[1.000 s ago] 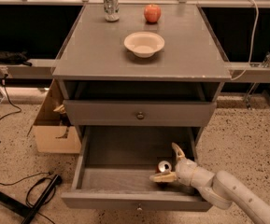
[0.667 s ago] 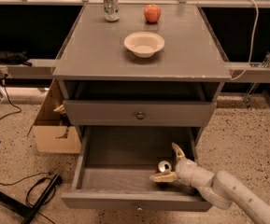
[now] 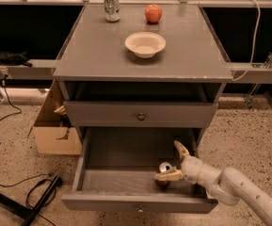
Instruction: Place coke can into middle drawer
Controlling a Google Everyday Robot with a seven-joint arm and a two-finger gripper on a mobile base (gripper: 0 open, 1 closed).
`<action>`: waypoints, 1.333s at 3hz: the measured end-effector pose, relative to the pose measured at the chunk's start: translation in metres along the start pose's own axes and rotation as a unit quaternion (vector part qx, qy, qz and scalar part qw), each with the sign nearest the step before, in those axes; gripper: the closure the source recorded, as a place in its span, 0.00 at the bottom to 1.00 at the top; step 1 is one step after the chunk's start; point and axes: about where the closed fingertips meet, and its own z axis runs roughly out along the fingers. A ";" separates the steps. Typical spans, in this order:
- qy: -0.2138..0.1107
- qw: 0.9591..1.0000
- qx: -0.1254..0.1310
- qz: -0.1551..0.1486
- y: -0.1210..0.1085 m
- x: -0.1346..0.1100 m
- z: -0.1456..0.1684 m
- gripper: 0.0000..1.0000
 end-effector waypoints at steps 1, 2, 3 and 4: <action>-0.009 0.999 -0.037 -0.005 0.016 -0.034 -0.025 0.00; 0.015 0.996 -0.086 -0.030 0.042 -0.086 -0.071 0.00; 0.072 0.989 -0.108 -0.067 0.065 -0.132 -0.116 0.00; 0.121 0.976 -0.123 -0.132 0.082 -0.180 -0.151 0.00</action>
Offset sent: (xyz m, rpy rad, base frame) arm -0.1083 -0.0733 0.1787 -0.1275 -0.0534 0.3004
